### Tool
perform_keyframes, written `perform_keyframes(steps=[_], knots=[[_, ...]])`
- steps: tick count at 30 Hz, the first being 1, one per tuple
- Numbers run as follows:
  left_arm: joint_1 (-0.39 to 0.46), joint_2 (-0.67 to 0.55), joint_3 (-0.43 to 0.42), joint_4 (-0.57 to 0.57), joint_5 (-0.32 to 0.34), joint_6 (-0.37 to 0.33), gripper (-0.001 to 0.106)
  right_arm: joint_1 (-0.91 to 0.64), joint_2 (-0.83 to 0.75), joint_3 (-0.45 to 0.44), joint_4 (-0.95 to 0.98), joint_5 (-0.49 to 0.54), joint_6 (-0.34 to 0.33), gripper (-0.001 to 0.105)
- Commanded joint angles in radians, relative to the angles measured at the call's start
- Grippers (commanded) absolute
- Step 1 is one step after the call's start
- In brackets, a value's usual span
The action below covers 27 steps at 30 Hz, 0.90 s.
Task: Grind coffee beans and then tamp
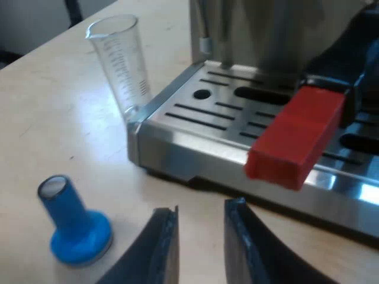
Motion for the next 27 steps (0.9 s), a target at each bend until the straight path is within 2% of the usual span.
perform_keyframes(steps=[1,5,14,20,23,27], knots=[[-0.004,-0.002,-0.003,-0.013,-0.017,0.003,0.056,0.002,0.018,0.000,-0.049,0.033,-0.005,0.022],[-0.004,-0.002,-0.003,-0.026,-0.057,0.003,0.056,0.002,0.062,0.000,-0.100,0.096,-0.005,0.022],[-0.004,-0.002,-0.003,-0.026,-0.054,0.005,0.056,0.002,0.116,0.000,-0.162,0.157,-0.005,0.022],[-0.004,-0.002,-0.003,-0.026,-0.054,0.005,0.056,0.002,0.116,0.000,-0.161,0.254,-0.005,0.022],[-0.004,-0.002,-0.003,-0.026,-0.054,0.005,0.056,0.002,0.116,0.000,-0.161,0.259,-0.005,0.022],[-0.004,-0.002,-0.003,-0.026,-0.054,0.005,0.056,0.002,0.116,0.000,-0.157,0.210,-0.005,0.022]])
